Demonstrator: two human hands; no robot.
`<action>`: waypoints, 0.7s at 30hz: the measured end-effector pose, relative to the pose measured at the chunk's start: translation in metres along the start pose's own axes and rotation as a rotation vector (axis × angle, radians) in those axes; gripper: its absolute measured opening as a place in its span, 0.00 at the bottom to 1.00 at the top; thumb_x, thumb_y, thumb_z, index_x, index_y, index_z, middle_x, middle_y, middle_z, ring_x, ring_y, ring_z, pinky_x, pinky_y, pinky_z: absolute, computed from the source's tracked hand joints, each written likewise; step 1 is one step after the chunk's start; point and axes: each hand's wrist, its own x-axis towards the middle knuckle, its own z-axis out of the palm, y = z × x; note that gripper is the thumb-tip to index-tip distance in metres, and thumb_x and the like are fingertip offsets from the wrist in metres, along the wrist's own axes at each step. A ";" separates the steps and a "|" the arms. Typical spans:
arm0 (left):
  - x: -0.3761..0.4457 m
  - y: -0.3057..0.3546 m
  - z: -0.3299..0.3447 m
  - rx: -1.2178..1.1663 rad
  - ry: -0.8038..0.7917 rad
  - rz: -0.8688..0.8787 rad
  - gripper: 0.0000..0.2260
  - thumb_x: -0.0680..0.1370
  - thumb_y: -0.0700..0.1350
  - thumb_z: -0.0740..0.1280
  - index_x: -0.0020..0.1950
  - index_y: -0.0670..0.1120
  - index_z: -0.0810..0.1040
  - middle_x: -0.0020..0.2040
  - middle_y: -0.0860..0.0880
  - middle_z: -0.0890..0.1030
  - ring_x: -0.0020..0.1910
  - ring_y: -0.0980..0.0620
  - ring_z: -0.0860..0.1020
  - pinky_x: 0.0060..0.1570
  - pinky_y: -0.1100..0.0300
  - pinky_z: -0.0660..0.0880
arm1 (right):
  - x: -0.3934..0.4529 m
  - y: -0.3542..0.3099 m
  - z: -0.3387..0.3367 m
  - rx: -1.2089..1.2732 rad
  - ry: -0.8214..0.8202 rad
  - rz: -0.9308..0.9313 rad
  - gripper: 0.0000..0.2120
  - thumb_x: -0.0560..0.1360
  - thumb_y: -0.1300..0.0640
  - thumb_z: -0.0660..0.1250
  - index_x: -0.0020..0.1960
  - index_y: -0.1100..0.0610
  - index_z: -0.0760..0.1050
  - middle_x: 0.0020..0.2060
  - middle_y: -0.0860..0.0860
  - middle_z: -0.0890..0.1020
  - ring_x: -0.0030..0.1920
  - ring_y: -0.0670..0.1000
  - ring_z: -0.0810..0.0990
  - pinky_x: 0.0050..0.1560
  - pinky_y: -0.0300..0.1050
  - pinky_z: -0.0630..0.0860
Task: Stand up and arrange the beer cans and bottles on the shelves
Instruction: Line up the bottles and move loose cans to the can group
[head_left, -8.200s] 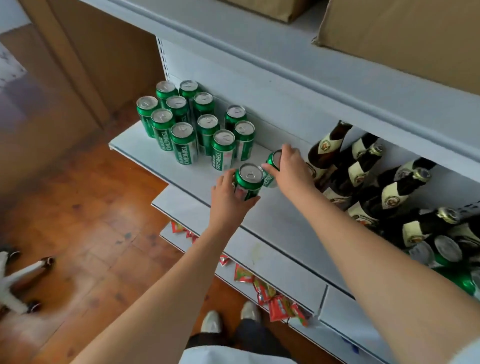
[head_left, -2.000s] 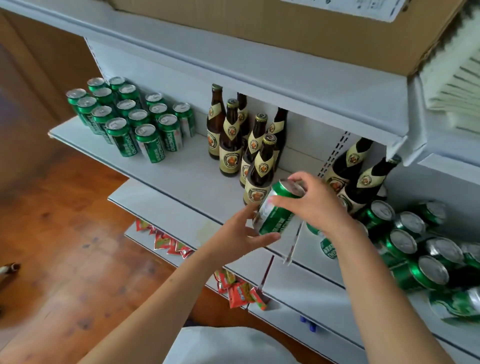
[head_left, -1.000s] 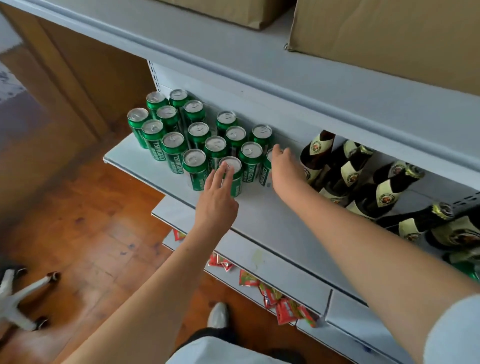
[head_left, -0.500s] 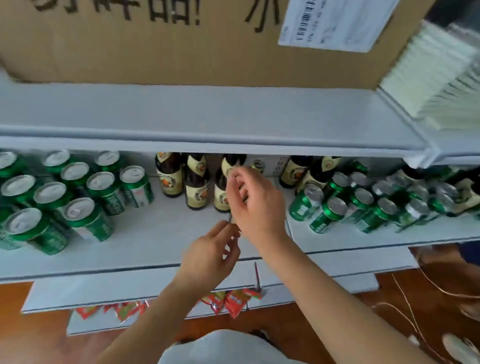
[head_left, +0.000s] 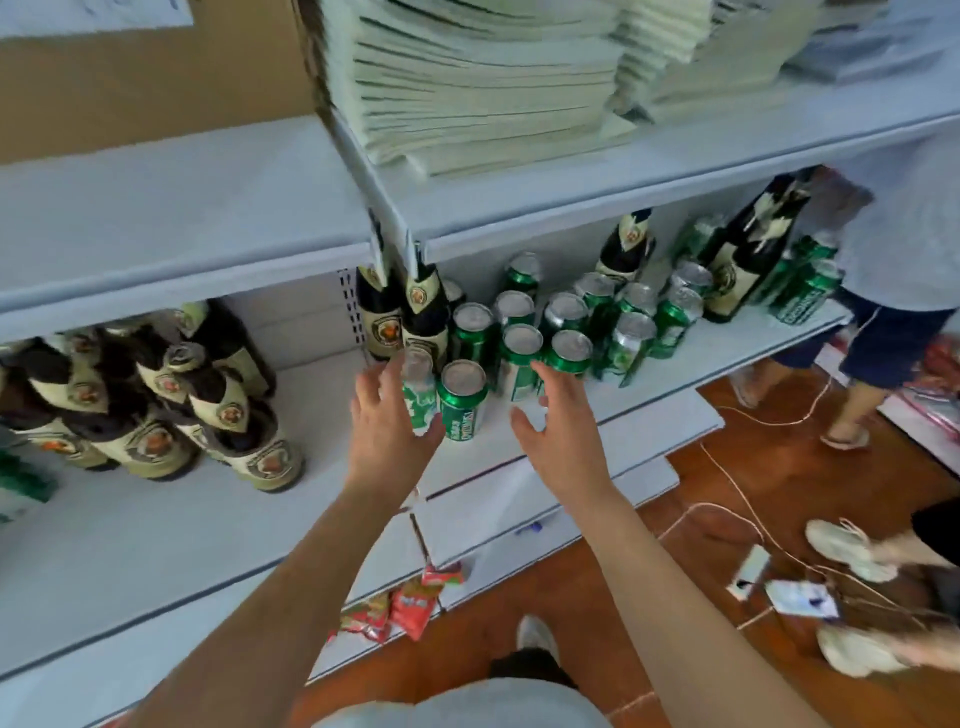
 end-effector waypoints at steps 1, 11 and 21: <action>0.010 0.005 0.006 -0.030 0.007 -0.092 0.38 0.70 0.44 0.74 0.76 0.45 0.60 0.68 0.41 0.67 0.65 0.39 0.67 0.62 0.46 0.69 | 0.008 0.006 -0.001 0.006 -0.043 -0.031 0.30 0.77 0.53 0.67 0.75 0.53 0.61 0.66 0.53 0.68 0.63 0.55 0.73 0.58 0.50 0.75; 0.027 0.023 0.045 -0.024 0.168 -0.377 0.30 0.72 0.43 0.74 0.71 0.47 0.66 0.64 0.43 0.71 0.57 0.40 0.75 0.45 0.55 0.71 | 0.075 0.017 0.019 -0.198 -0.324 -0.464 0.31 0.75 0.46 0.69 0.74 0.52 0.64 0.63 0.52 0.69 0.58 0.54 0.75 0.40 0.46 0.73; 0.013 0.040 0.037 -0.064 0.360 -0.355 0.22 0.75 0.41 0.68 0.69 0.48 0.69 0.60 0.47 0.72 0.50 0.50 0.79 0.48 0.48 0.79 | 0.107 -0.006 0.008 -0.159 -0.150 -0.498 0.24 0.73 0.45 0.70 0.63 0.58 0.72 0.58 0.56 0.74 0.53 0.56 0.77 0.42 0.49 0.78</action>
